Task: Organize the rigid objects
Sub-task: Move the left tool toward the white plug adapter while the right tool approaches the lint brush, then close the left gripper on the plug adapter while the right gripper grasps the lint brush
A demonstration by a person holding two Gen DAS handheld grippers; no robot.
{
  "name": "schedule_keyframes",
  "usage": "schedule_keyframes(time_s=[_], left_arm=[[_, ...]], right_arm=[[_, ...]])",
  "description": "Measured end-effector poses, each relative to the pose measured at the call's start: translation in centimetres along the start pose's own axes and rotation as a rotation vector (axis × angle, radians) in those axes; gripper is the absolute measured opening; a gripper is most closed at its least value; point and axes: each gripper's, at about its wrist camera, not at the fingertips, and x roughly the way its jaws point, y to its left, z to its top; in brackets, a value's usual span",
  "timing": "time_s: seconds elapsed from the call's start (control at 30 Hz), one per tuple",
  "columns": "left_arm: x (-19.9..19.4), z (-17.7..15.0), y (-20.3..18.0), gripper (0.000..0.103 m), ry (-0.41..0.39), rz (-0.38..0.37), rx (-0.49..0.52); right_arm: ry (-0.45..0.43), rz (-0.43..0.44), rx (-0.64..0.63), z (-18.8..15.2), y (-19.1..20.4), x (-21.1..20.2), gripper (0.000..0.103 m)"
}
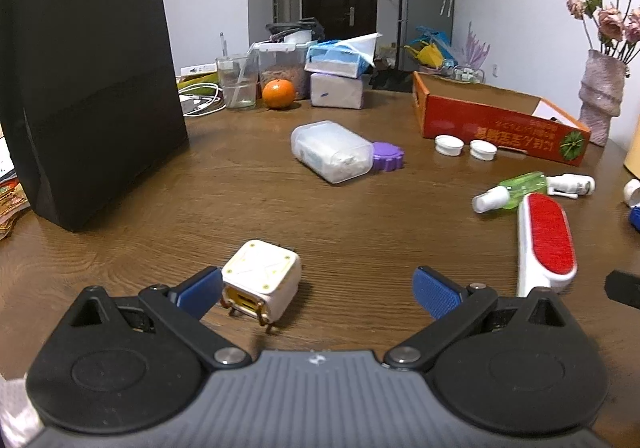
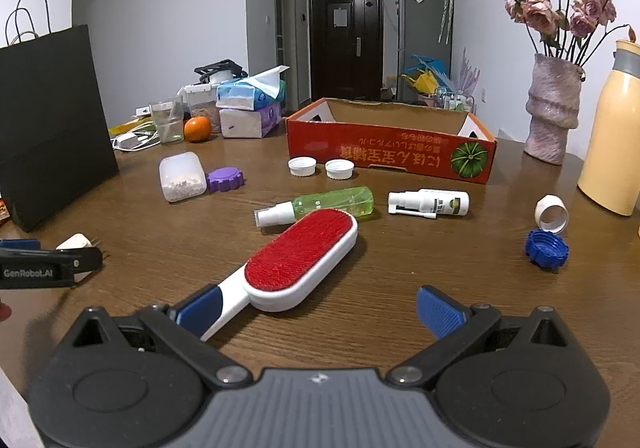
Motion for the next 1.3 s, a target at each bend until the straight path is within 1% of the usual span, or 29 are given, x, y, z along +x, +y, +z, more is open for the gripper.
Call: schedule_keyframes(time_s=[0.5, 0.83, 0.93, 1.03, 1.1, 1.13, 1.23, 1.27, 1.3], left_arm=[[4.0, 0.4, 1.6, 0.103, 0.053, 0.043, 0.0], [5.3, 0.4, 2.2, 0.103, 0.065, 0.036, 0.018], [5.5, 0.4, 2.4, 0.1, 0.07, 0.032, 0.02], [5.7, 0.4, 2.5, 0.095, 0.072, 0.029, 0.02], [5.9, 0.4, 2.6, 0.085, 0.078, 0.022, 0.019], [6.0, 0.4, 2.6, 0.083, 0.082, 0.02, 0.019], [6.0, 0.4, 2.7, 0.072, 0.081, 0.004, 0.018], [5.9, 0.4, 2.7, 0.065, 0.078, -0.004, 0.019], [5.9, 0.4, 2.7, 0.059, 0.075, -0.006, 0.021]], right_arm=[[0.061, 0.008, -0.016, 0.7, 1.4, 3.7, 0.103], [0.102, -0.02, -0.023, 1.2, 2.2, 6.4, 0.103], [0.106, -0.021, -0.016, 1.3, 2.3, 7.0, 0.103], [0.103, -0.024, -0.018, 1.6, 2.5, 7.3, 0.103], [0.104, -0.02, -0.018, 1.7, 2.6, 7.4, 0.103], [0.104, -0.017, -0.018, 1.8, 2.7, 7.5, 0.103], [0.102, -0.012, -0.023, 1.9, 3.0, 7.5, 0.103], [0.101, -0.011, -0.024, 1.9, 3.1, 7.5, 0.103], [0.1, -0.011, -0.025, 1.9, 3.2, 7.5, 0.103]])
